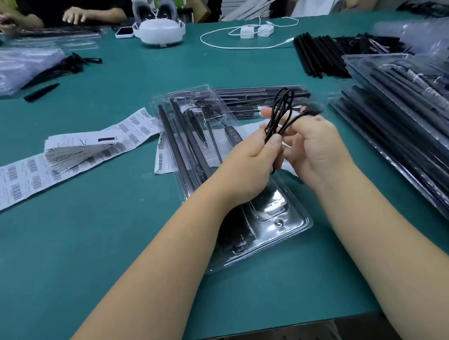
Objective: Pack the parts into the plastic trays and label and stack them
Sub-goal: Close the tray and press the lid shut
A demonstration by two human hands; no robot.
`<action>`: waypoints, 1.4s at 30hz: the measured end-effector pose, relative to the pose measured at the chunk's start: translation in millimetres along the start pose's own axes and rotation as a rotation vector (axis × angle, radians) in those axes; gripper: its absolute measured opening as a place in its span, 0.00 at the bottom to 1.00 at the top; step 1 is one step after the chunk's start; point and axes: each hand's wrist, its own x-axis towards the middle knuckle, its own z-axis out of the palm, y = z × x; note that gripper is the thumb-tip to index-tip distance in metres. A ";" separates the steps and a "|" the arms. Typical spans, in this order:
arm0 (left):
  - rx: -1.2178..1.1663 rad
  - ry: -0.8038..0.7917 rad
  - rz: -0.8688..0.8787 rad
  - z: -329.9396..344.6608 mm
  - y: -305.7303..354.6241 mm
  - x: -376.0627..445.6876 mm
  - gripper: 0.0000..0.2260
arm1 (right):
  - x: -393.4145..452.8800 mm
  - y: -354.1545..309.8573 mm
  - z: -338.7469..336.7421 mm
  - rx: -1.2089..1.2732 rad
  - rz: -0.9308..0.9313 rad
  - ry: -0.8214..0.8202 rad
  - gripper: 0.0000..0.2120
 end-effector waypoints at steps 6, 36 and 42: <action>0.036 -0.002 0.018 1.4 -3.2 2.2 0.14 | -0.6 -7.9 -9.3 -0.212 0.080 -0.439 0.21; 0.649 0.031 0.195 -11.0 -6.6 1.2 0.11 | 12.5 -3.2 -10.4 -0.149 0.041 0.045 0.08; 0.673 -0.091 0.170 -17.2 2.8 -8.0 0.10 | 17.4 -10.6 -18.3 0.176 -0.070 0.122 0.13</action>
